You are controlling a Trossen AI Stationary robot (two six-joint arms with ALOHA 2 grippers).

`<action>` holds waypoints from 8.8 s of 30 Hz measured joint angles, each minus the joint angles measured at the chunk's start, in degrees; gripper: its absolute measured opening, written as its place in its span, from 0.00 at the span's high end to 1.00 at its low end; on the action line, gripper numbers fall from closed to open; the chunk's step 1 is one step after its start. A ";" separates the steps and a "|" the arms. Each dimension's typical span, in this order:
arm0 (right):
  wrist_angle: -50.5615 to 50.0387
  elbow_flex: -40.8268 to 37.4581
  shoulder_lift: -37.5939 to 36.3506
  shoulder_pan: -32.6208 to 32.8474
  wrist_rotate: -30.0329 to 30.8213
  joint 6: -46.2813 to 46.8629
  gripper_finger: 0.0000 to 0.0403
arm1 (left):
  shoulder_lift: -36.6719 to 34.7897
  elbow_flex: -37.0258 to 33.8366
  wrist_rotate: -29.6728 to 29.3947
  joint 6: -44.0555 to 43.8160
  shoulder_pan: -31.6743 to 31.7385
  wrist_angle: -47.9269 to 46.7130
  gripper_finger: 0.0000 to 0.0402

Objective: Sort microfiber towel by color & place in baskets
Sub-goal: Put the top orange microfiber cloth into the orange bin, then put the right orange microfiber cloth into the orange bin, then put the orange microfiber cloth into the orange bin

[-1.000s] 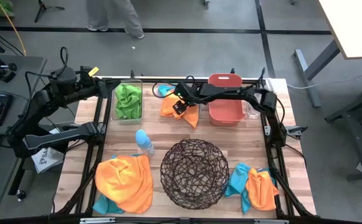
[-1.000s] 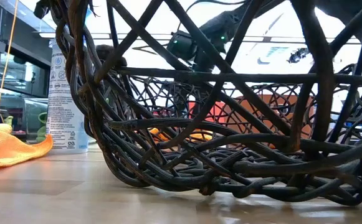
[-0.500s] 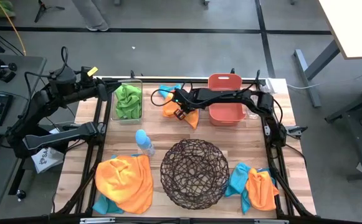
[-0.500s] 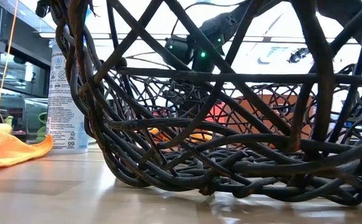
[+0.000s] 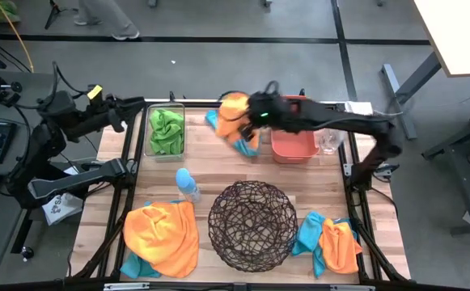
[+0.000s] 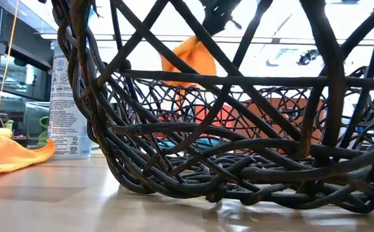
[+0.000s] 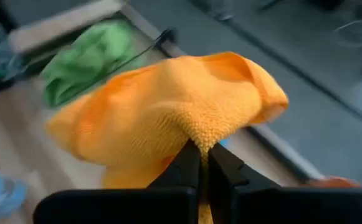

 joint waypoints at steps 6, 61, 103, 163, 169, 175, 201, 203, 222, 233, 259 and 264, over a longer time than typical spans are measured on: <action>-14.68 0.00 -11.26 -0.04 13.34 5.60 1.00 | -0.14 0.00 0.13 0.52 0.00 1.17 0.54; -15.99 -29.37 -33.60 -11.28 -25.52 12.89 0.27 | -0.12 0.00 0.37 1.51 0.02 4.91 0.54; -7.13 -61.70 -20.59 41.71 -60.23 57.41 0.33 | -0.12 0.00 0.38 4.02 0.02 7.00 0.54; -17.38 -12.37 -18.34 -20.27 -11.90 -19.28 1.00 | -0.12 0.00 0.37 -0.50 0.00 14.65 0.54; -22.52 -14.35 -20.61 -23.90 -8.07 -17.88 1.00 | -0.12 0.00 0.37 -0.48 0.02 14.63 0.54; -10.24 -23.29 -20.57 -25.15 -17.43 -17.77 1.00 | -0.12 0.00 0.37 -0.55 0.01 14.63 0.54; -3.96 -32.72 -20.53 -27.51 -28.19 -8.88 0.32 | -0.08 0.00 0.35 -0.34 0.00 14.65 0.54; -7.67 -28.38 -20.53 -27.51 -28.47 -9.94 0.24 | 0.01 0.00 0.31 -0.02 0.01 14.63 0.54; -13.59 -8.10 -20.54 -23.60 -34.19 -7.37 0.14 | 11.87 0.07 11.47 -15.81 -34.77 -30.24 0.54; -13.68 -8.17 -20.18 -24.07 -32.03 -7.61 0.14 | 27.20 -5.67 0.57 -37.62 -62.81 -49.15 0.54; -15.86 -8.22 -20.18 -24.08 -32.22 -7.30 0.14 | 37.54 -23.83 7.47 -52.38 -73.53 -24.47 0.54; -15.86 -8.22 -20.18 -24.08 -32.22 -7.24 0.14 | 37.54 -24.26 6.12 -52.45 -73.53 -21.88 0.58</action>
